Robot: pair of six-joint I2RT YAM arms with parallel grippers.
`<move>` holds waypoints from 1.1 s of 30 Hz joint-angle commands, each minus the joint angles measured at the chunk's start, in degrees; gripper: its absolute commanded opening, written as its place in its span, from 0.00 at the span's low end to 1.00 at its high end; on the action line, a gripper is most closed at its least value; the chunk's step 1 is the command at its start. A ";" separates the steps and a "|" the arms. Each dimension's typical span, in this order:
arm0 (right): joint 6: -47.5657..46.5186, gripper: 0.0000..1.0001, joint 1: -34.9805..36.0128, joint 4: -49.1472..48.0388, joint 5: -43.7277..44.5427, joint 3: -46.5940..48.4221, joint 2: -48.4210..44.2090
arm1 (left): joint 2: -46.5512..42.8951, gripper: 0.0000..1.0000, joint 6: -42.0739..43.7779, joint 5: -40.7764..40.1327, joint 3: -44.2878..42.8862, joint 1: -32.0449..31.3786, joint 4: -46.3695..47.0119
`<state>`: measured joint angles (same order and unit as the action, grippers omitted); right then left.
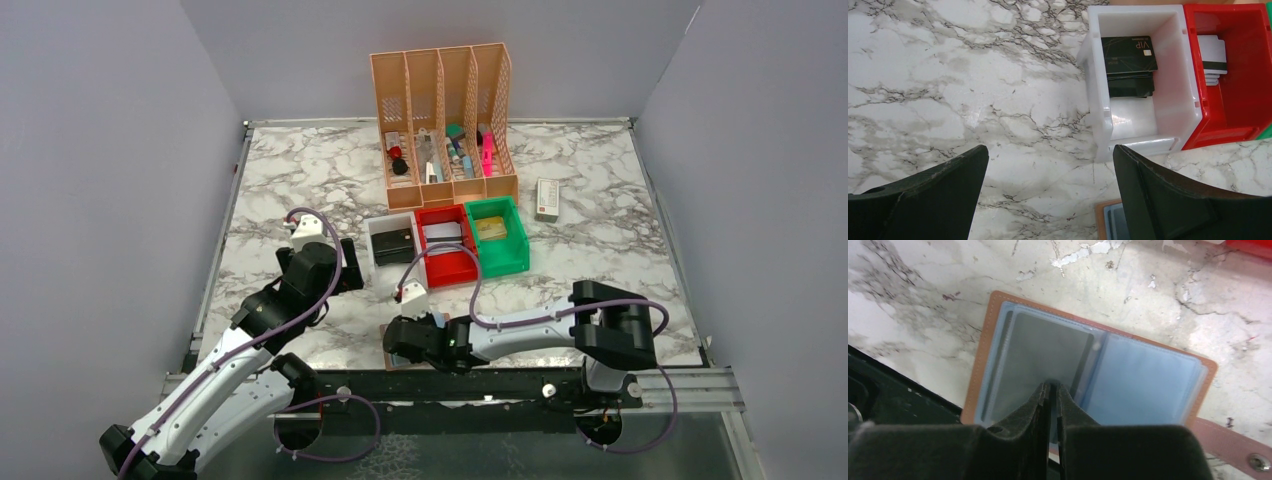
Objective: Take the credit cards out of the card holder
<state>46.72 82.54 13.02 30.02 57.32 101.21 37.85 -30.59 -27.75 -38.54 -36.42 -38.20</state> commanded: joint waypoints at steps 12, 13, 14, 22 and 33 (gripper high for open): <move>-4.87 0.58 0.83 1.67 -5.78 0.25 -1.65 | -0.36 0.99 0.45 0.76 0.40 0.30 1.28; -5.33 0.60 1.05 1.22 -6.00 0.55 -1.14 | -0.32 0.99 0.45 0.76 0.40 0.24 1.25; -5.57 0.61 1.31 1.21 -6.02 0.97 -0.58 | -0.34 0.99 0.48 0.76 0.40 0.29 1.25; -3.87 0.65 2.28 5.73 -3.11 3.68 5.18 | -0.41 0.99 0.49 0.73 0.37 0.30 1.28; 1.42 0.27 2.28 10.90 1.46 3.57 8.29 | -0.09 0.99 0.58 1.26 0.44 0.30 1.39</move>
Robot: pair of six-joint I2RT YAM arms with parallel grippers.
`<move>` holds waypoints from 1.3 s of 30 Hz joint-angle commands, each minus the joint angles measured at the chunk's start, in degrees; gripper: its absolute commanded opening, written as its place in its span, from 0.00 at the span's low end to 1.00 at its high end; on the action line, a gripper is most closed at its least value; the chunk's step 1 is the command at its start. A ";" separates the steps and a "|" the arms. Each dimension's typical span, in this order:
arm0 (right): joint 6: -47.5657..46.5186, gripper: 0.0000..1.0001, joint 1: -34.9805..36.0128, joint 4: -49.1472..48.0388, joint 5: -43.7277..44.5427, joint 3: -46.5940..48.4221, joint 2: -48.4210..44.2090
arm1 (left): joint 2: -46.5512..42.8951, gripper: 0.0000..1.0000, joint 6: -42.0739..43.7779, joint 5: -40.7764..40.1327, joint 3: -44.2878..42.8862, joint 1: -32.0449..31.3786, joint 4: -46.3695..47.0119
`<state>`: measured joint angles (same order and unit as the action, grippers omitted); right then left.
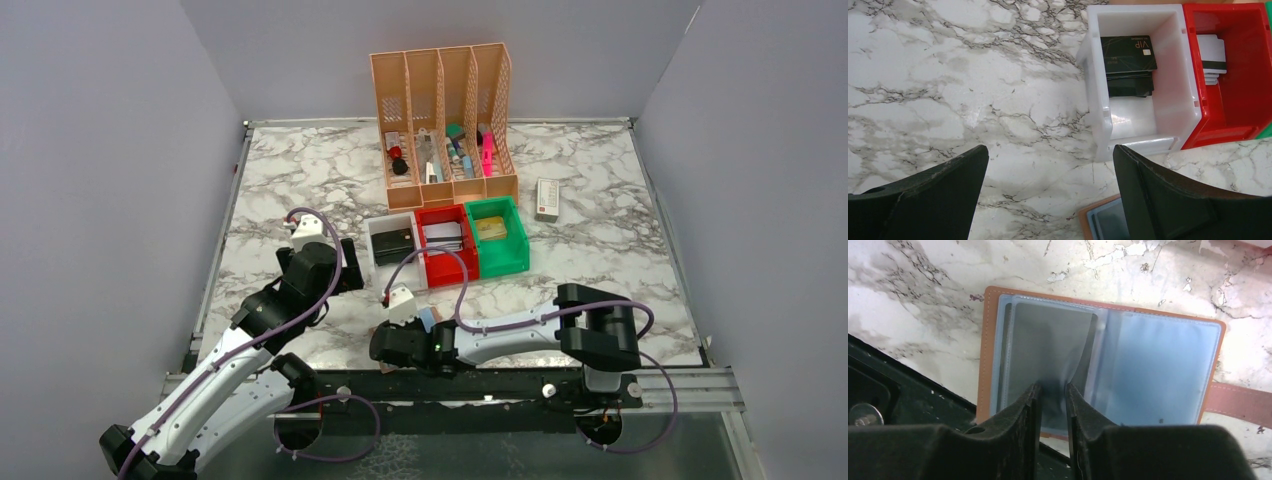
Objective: Take the credit cards out of the card holder
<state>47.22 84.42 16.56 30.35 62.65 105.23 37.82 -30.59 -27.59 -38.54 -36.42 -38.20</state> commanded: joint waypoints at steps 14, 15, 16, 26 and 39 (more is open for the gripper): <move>-2.48 0.08 0.37 -1.84 -3.00 -5.35 -0.92 | 0.27 0.99 0.62 1.33 0.47 0.30 1.50; -2.34 0.06 0.31 -2.42 -3.32 -5.69 -1.59 | 0.24 0.99 0.65 1.37 0.49 0.30 1.48; -2.20 0.05 0.26 -2.94 -3.36 -6.04 -2.34 | 0.24 0.99 0.62 1.32 0.49 0.30 1.54; -2.58 0.01 -4.53 -15.47 -12.40 -13.47 -11.75 | -1.23 0.99 0.28 5.72 0.31 0.30 2.77; 2.43 0.01 -11.89 -29.16 -24.69 -25.50 -19.41 | 0.49 0.89 -9.86 33.94 8.46 0.21 14.04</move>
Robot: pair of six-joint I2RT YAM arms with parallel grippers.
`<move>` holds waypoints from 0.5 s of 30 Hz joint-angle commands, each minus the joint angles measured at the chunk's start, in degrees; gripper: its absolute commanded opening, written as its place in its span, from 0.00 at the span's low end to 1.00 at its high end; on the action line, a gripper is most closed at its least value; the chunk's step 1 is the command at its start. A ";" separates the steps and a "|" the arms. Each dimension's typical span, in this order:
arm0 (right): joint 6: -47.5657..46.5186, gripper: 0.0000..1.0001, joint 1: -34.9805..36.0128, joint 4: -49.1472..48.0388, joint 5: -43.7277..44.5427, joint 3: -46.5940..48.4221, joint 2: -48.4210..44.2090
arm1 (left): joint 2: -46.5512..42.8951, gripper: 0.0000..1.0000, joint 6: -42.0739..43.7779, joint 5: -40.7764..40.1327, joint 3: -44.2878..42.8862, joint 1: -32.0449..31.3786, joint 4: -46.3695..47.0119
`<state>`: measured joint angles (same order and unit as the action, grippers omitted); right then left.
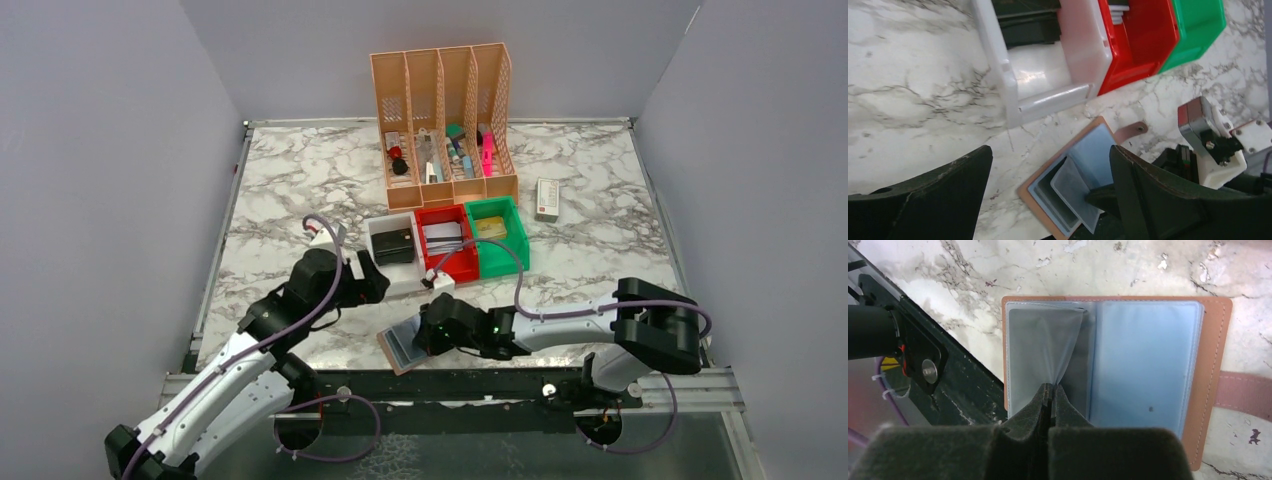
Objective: Take the credit cards out of the card holder
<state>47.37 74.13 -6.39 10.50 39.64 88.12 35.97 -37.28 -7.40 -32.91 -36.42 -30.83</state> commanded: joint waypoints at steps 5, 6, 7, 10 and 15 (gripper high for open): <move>3.48 0.01 -2.73 -8.22 -6.04 -4.94 -3.30 | 4.32 0.82 -6.16 20.31 8.56 -0.49 13.98; 3.71 0.01 -2.79 -8.35 -6.09 -5.19 -3.43 | 4.33 0.81 -6.81 20.41 9.32 -0.95 14.78; 3.82 0.01 -2.91 -8.44 -6.16 -5.51 -3.64 | 4.06 0.80 -7.47 20.33 10.22 -1.38 15.42; 4.27 0.01 -3.09 -8.92 -6.04 -6.21 -4.16 | 2.59 0.79 -9.39 19.53 12.18 -2.80 16.35; 4.53 0.01 -3.35 -8.99 -5.98 -6.69 -4.55 | 2.18 0.78 -12.33 19.18 15.19 -5.20 18.92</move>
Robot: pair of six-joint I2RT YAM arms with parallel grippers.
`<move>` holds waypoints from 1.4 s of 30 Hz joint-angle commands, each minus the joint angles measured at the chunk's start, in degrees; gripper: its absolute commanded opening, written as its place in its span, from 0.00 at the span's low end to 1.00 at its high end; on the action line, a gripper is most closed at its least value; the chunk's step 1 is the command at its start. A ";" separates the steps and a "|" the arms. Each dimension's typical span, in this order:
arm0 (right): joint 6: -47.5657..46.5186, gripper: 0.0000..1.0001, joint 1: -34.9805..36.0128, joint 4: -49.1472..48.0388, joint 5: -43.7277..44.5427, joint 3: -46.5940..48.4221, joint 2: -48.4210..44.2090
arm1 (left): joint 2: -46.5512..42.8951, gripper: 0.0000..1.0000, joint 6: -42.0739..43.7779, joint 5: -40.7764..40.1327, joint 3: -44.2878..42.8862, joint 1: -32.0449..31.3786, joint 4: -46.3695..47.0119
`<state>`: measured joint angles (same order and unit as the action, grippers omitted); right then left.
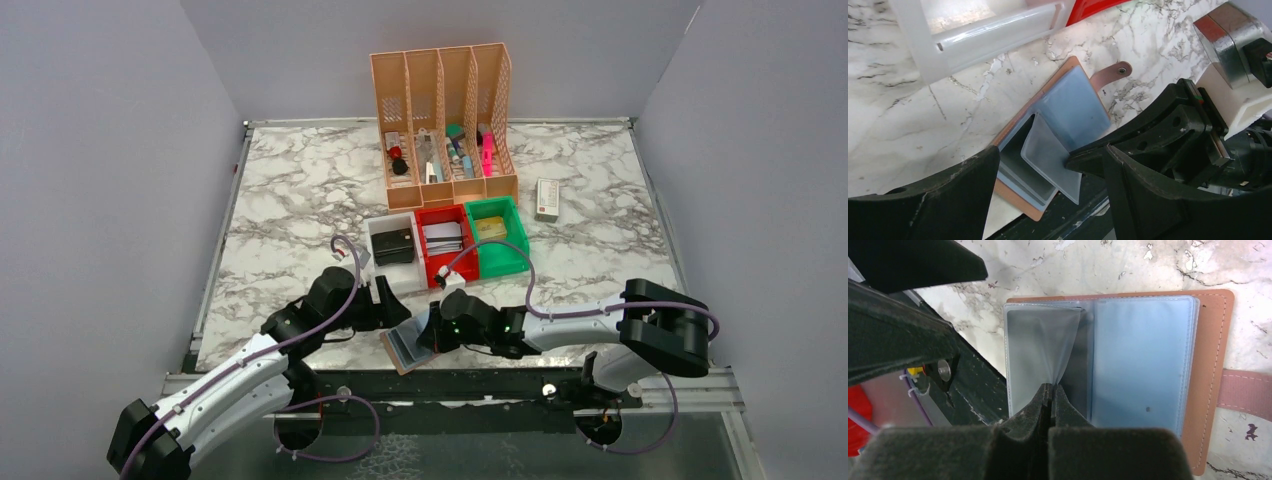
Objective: Take the credit cards out of the card holder
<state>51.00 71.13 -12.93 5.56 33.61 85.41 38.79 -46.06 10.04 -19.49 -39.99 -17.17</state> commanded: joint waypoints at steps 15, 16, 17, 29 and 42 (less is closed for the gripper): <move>1.71 0.01 -0.45 -3.51 -1.48 -1.11 -0.31 | 6.15 0.71 -9.65 -2.05 5.68 -10.71 16.58; 1.71 0.01 -0.47 -3.46 -1.48 -1.11 -0.38 | 6.42 0.70 -9.80 -1.97 5.69 -10.91 17.12; 1.77 0.01 -0.44 -3.26 -1.38 -1.13 -0.46 | 6.72 0.69 -10.01 -1.96 5.69 -11.10 17.94; 3.29 0.25 -0.47 5.11 4.85 -3.50 -7.33 | 11.53 0.63 -12.96 0.17 7.43 -12.02 32.72; 13.31 0.28 -0.47 23.37 20.83 -9.90 -25.93 | 26.49 0.68 -9.43 -1.21 -0.91 -14.93 34.94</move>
<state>59.51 70.43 2.09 17.93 25.12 64.40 60.82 -57.34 9.61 -17.54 -53.65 14.33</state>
